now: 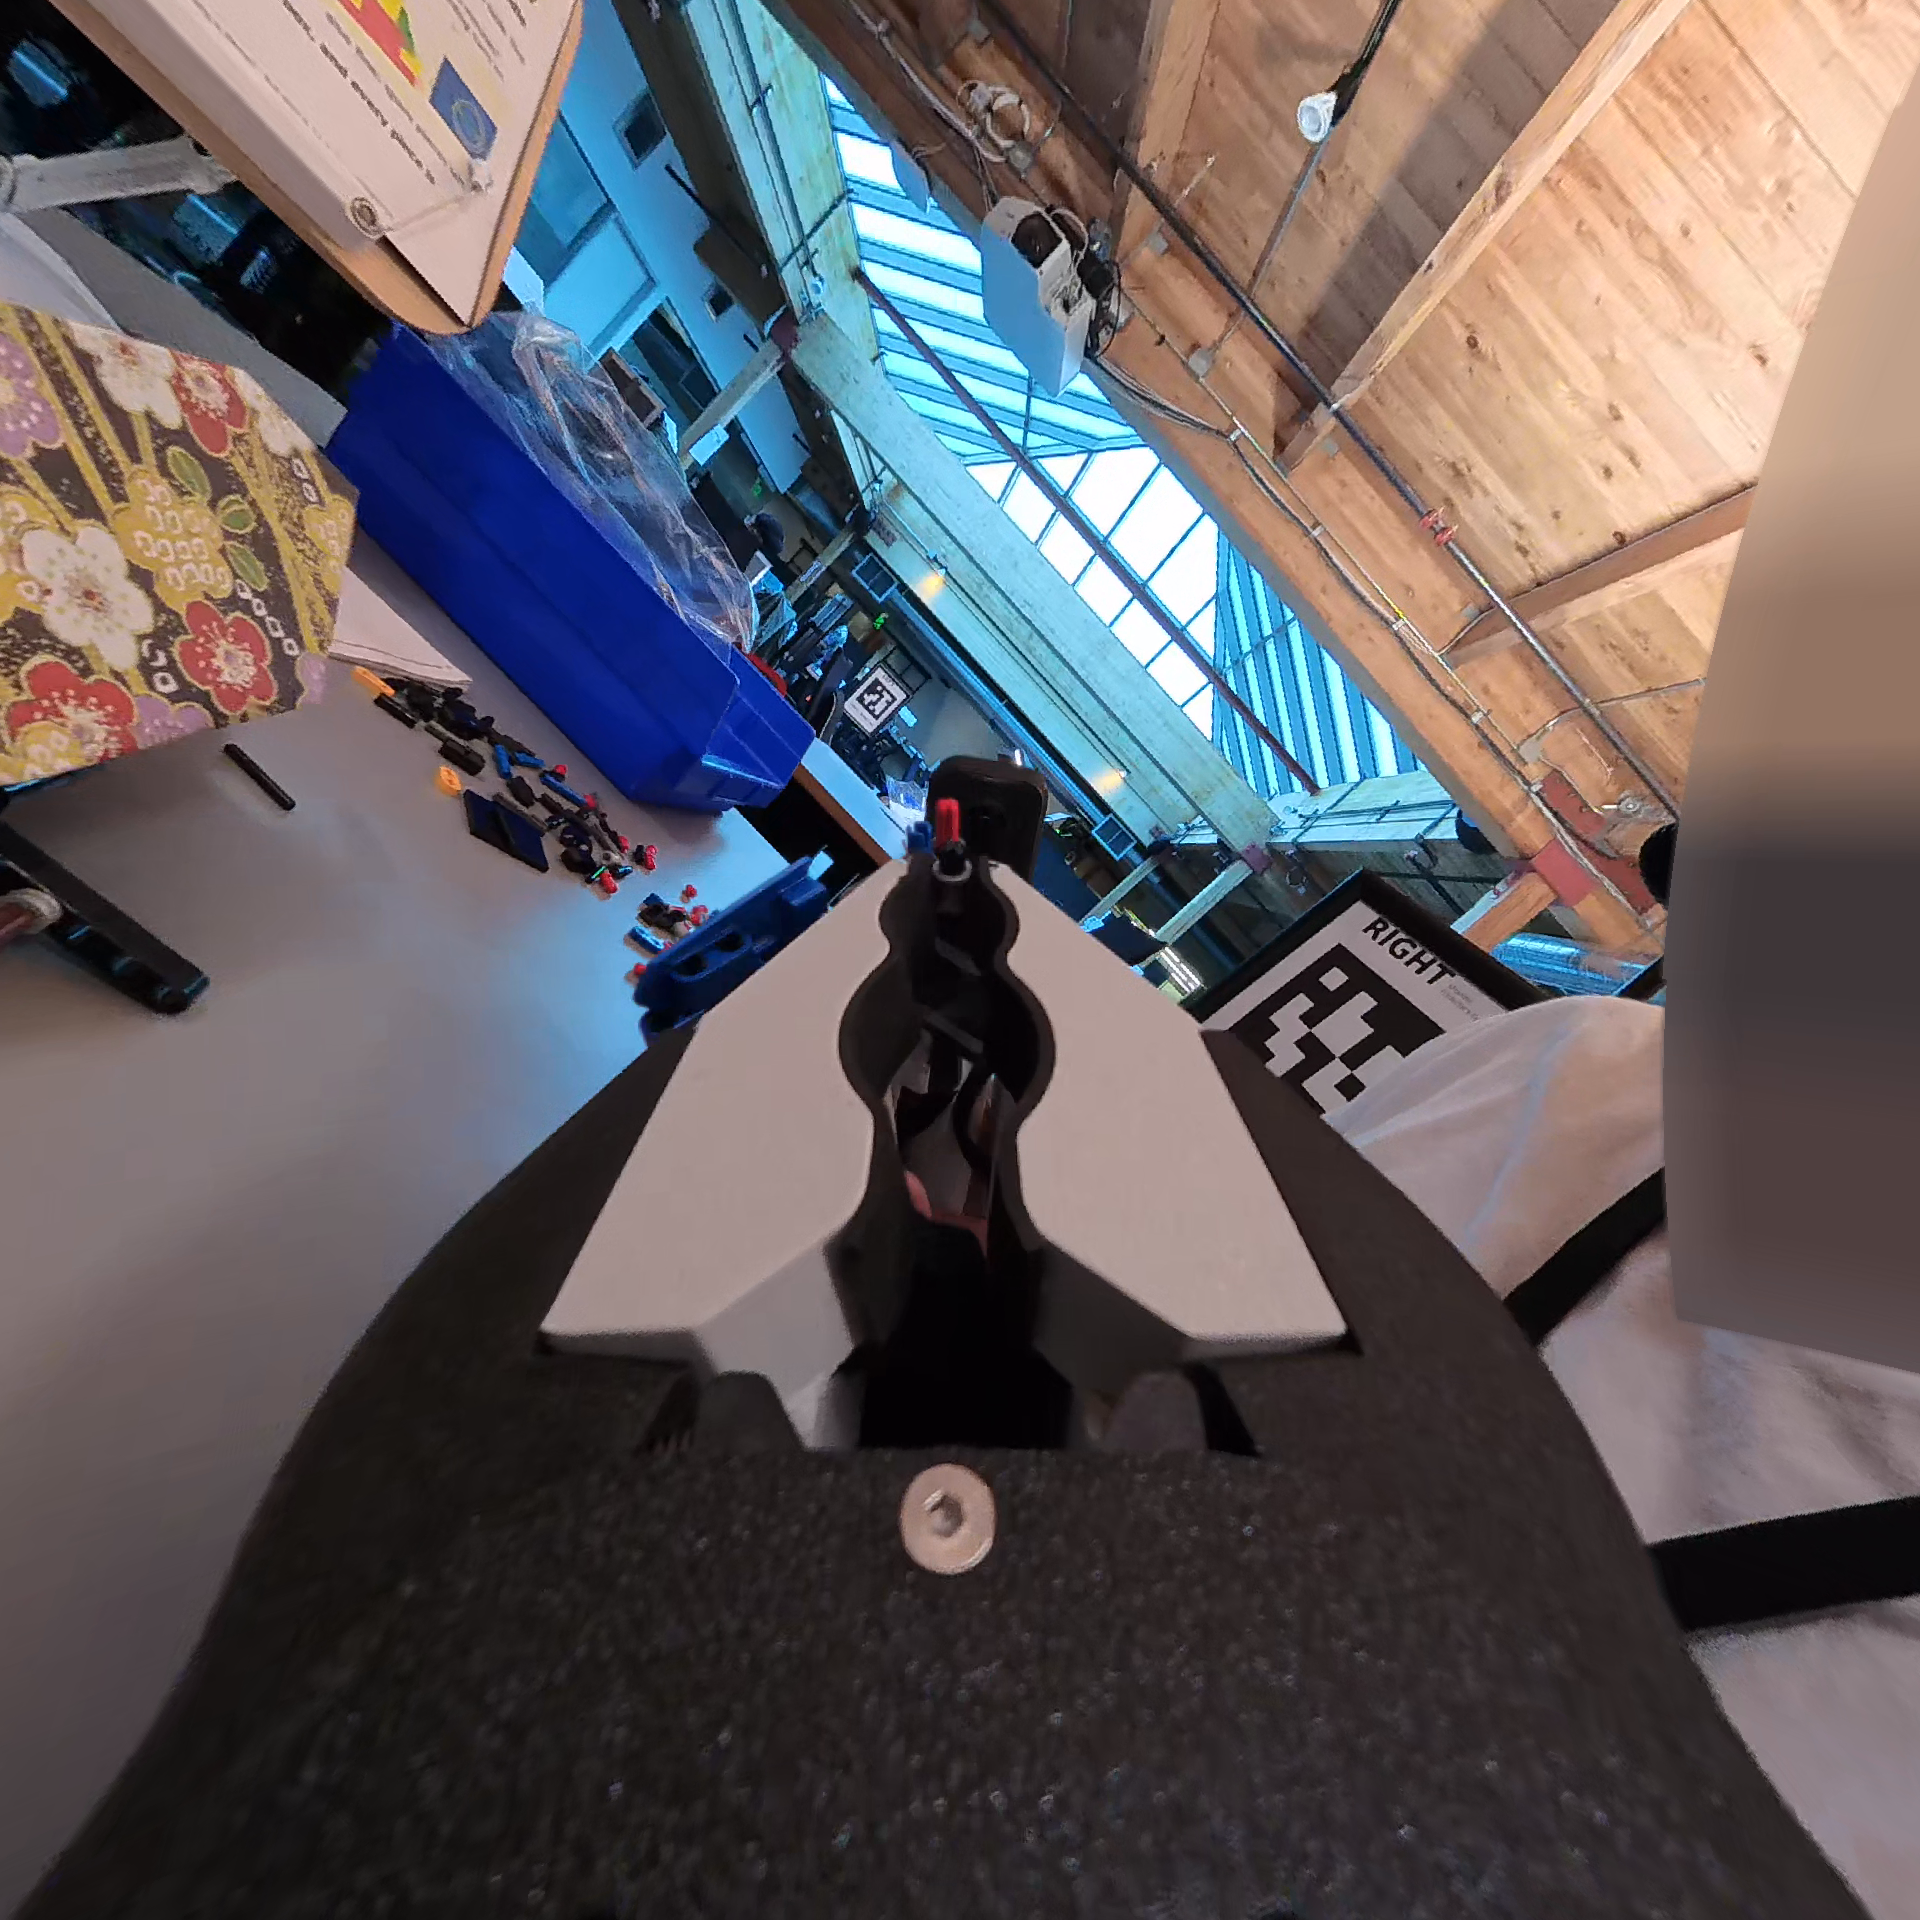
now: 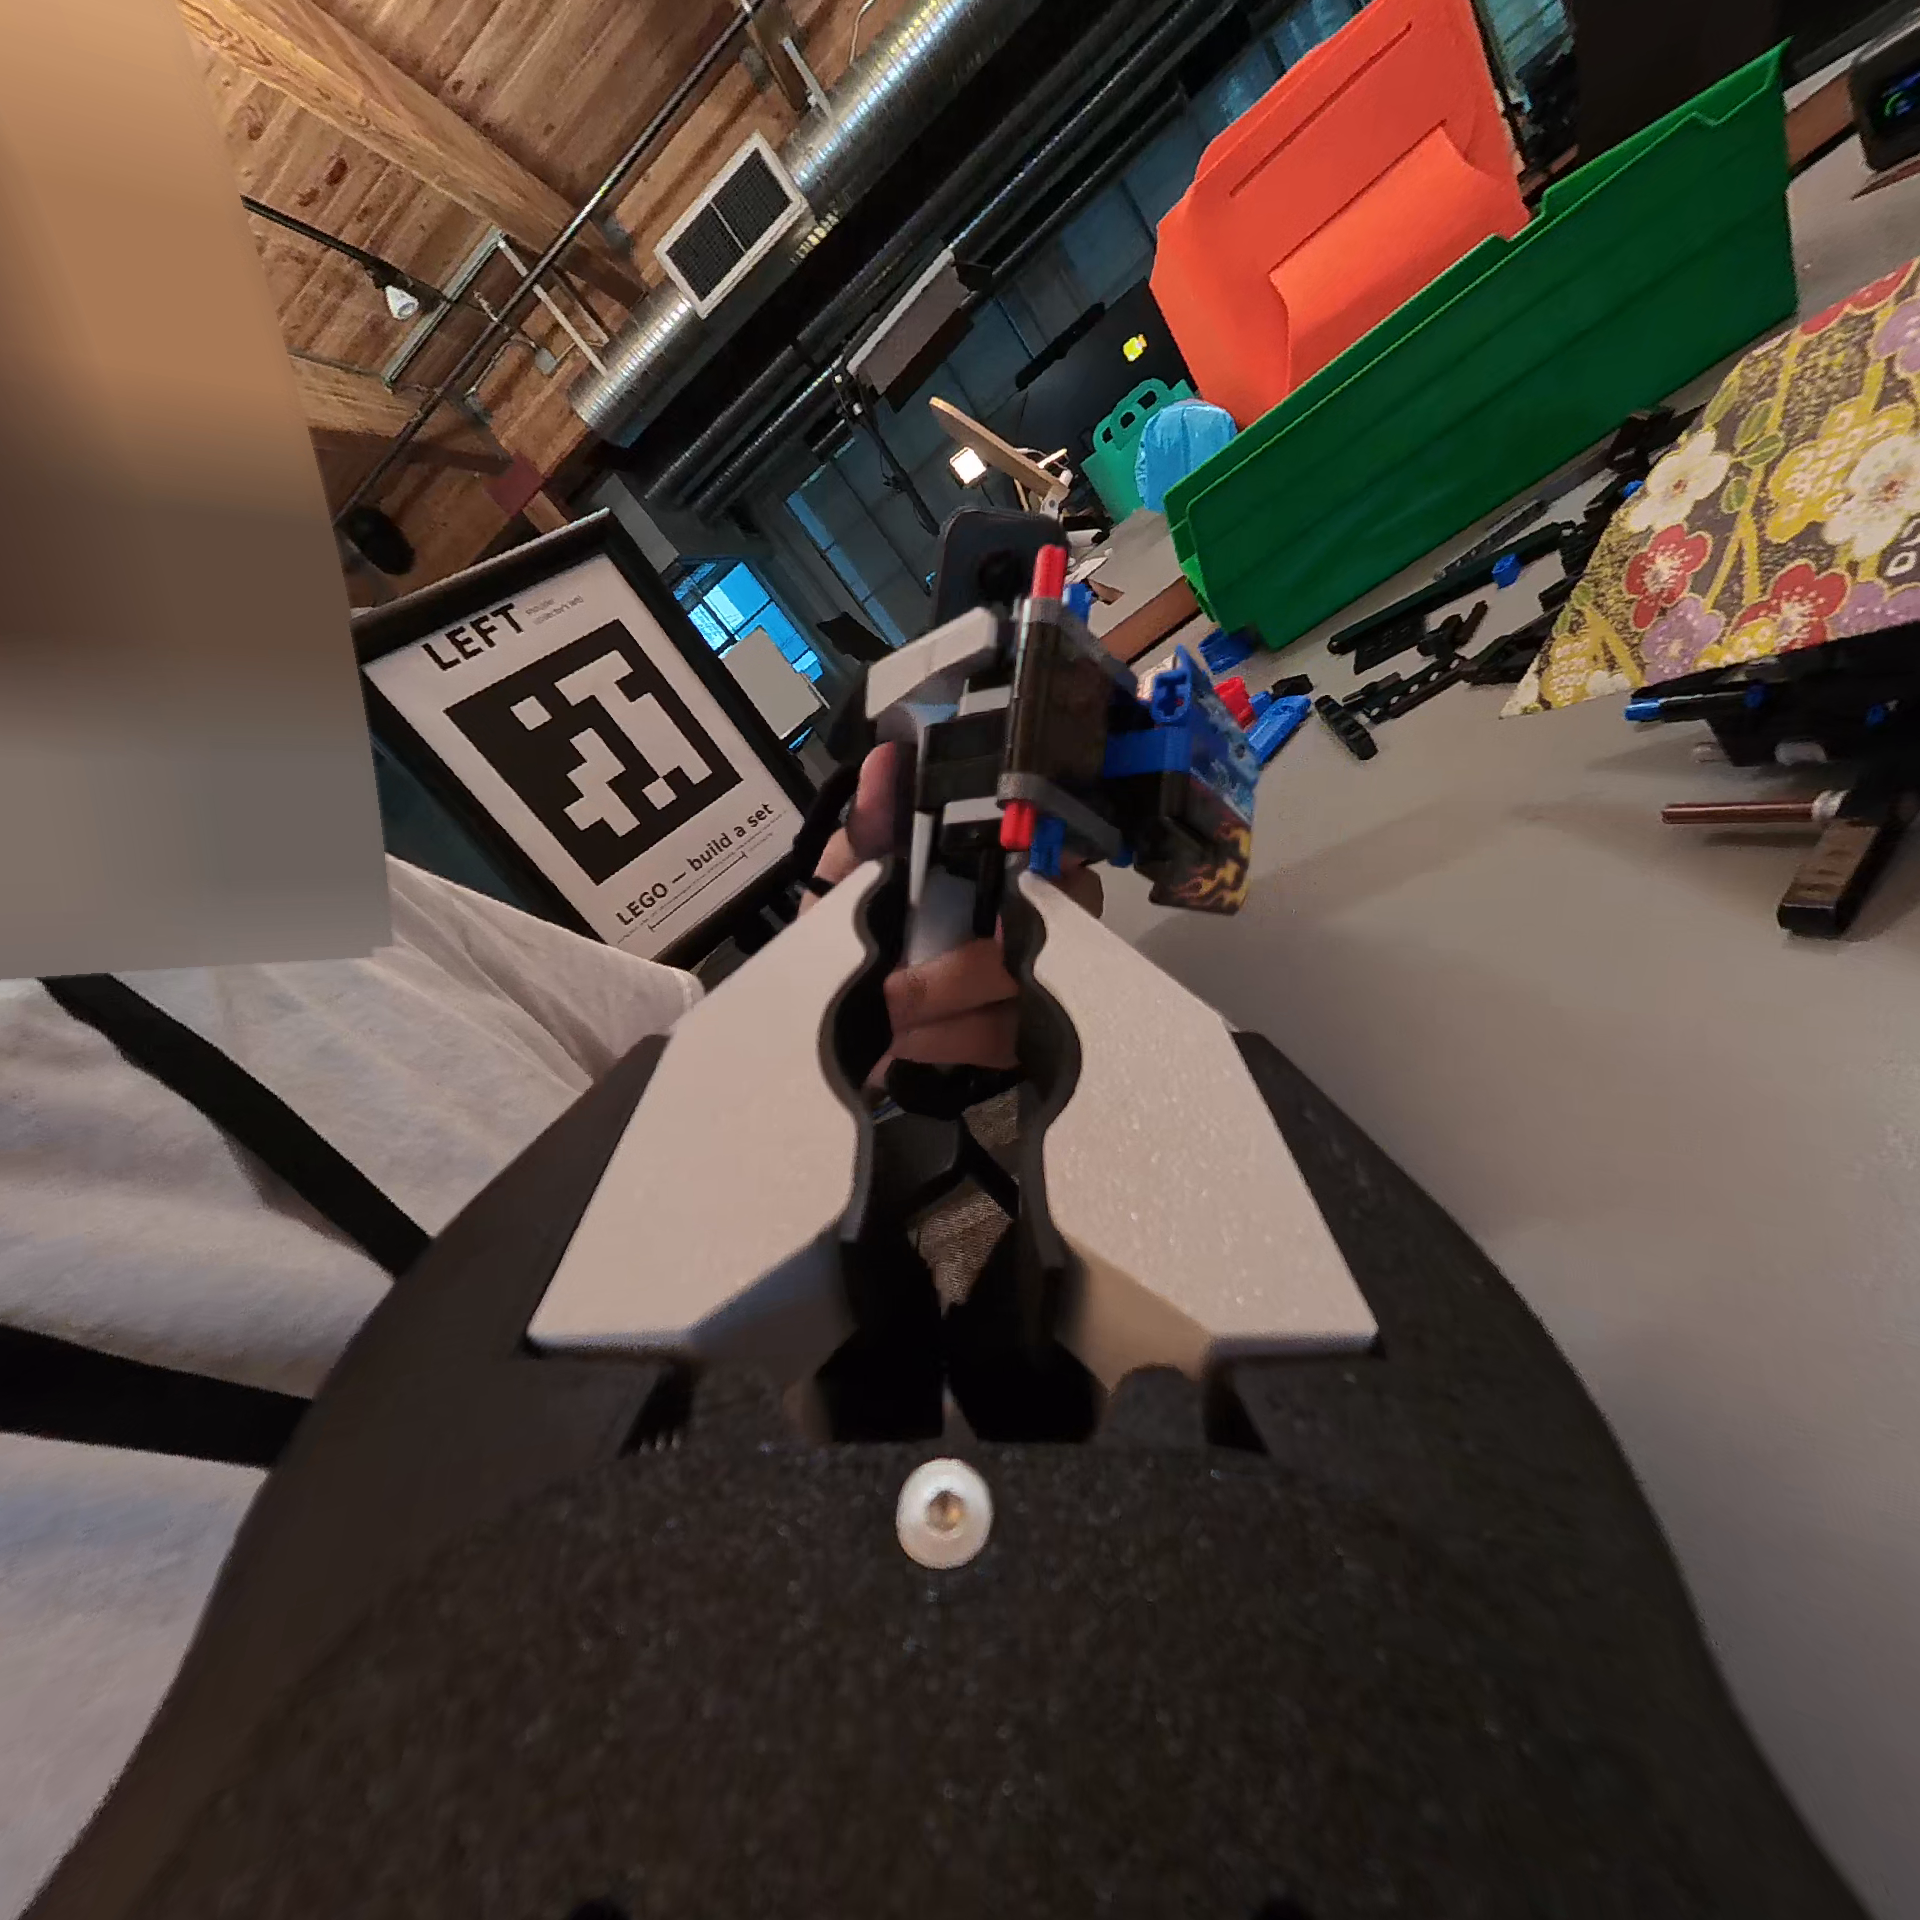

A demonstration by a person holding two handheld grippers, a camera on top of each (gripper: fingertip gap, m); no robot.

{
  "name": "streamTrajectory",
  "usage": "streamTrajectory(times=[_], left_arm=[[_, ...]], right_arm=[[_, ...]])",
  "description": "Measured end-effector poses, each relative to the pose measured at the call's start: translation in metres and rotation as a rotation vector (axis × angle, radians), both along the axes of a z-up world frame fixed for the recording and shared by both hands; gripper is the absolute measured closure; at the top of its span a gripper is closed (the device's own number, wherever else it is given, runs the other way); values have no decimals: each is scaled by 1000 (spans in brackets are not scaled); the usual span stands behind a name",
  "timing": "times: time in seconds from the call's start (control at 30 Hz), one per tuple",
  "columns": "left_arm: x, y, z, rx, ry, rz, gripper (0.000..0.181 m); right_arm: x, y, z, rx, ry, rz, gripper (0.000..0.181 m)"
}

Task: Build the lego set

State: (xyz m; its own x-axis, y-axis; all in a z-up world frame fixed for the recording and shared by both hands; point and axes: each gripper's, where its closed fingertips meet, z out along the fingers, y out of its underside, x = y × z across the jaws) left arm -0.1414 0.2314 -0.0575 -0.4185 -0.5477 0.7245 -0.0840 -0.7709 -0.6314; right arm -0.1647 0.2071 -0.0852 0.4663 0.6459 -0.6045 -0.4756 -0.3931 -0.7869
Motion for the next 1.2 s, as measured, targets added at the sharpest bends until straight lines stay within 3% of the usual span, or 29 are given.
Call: streamTrajectory(times=[0.3,0.5,0.7,1.2], left_arm=[[-1,-3,-12,-9,62,-83,178],[2,-5,-29,46,155,-90,178],[2,-3,-33,60,174,-95,178],[4,-10,-39,180,199,-88,178]], right_arm=[[-2,-6,-12,-33,-99,59,165],[-2,4,-39,-86,-384,-34,177],[3,0,-39,-138,-288,7,178],[0,-5,-47,-235,-239,102,173]])
